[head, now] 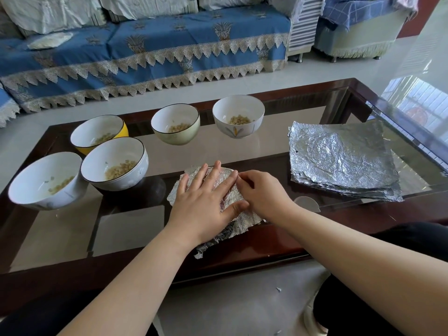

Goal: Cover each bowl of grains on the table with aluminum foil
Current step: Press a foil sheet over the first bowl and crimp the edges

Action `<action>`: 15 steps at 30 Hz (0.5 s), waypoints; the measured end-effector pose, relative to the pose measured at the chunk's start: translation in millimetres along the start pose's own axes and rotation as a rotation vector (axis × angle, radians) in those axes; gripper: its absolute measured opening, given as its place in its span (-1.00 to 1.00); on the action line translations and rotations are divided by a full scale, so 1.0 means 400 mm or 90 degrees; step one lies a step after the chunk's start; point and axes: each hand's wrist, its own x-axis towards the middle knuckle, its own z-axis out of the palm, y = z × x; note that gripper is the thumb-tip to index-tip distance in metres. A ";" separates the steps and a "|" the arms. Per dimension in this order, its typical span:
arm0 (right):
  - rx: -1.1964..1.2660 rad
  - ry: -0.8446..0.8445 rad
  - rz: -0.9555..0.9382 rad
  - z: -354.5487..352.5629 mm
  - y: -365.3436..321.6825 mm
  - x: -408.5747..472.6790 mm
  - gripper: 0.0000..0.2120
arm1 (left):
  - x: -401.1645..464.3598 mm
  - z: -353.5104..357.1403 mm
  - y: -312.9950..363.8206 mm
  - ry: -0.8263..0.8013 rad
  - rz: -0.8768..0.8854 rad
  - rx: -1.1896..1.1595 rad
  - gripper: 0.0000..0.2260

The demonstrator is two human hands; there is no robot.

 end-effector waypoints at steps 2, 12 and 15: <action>0.061 -0.018 0.026 -0.005 0.006 0.009 -0.76 | -0.002 0.001 0.000 0.001 -0.004 0.001 -0.16; 0.107 -0.040 0.048 0.011 0.004 0.037 -0.78 | -0.014 0.001 0.013 -0.009 -0.080 -0.022 -0.08; 0.065 -0.044 0.006 0.014 -0.003 0.032 -0.79 | -0.027 -0.011 -0.009 -0.042 -0.060 0.000 -0.02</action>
